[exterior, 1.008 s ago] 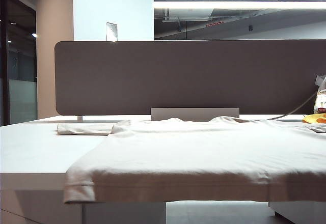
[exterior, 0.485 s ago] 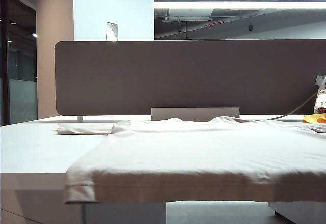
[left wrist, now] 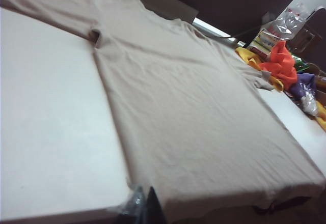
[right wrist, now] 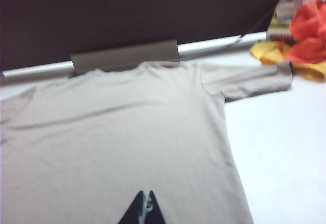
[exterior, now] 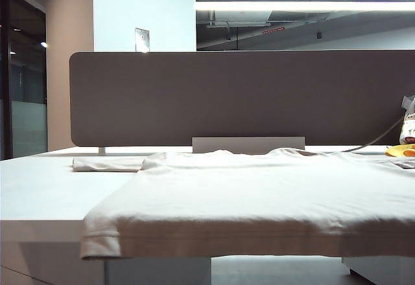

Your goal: Fold the bottom side of the T-shirt horizontally towards the center, about one-third of the way, then fold the sleeve back towards the center, creating a straight line along the edge of the T-shirt, and finally fold the bottom of the T-shirt up towards the top, creating a neat rectangle.

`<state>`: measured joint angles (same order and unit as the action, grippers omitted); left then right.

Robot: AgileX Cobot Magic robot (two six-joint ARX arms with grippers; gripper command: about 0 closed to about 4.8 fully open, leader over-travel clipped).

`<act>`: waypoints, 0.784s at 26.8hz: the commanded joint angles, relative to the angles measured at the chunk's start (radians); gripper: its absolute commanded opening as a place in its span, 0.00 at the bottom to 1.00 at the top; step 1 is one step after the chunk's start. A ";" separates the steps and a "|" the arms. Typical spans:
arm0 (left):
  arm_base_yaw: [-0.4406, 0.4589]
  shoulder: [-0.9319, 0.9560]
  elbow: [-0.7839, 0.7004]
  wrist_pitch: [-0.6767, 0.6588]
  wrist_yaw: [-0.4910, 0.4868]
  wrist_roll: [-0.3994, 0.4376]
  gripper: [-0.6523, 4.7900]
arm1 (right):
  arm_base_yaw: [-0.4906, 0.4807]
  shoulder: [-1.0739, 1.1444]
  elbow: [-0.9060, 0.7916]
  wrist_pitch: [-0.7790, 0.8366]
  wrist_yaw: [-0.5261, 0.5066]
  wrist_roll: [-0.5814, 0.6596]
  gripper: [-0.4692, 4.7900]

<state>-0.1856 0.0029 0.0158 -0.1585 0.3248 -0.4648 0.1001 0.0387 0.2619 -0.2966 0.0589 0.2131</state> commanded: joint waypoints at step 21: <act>-0.017 0.346 0.285 -0.057 -0.119 0.222 0.11 | -0.004 0.222 0.151 -0.074 0.018 0.003 0.08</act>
<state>-0.1955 0.3004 0.2710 -0.2337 0.2302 -0.2852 0.0963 0.2569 0.4049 -0.3794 0.0731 0.2134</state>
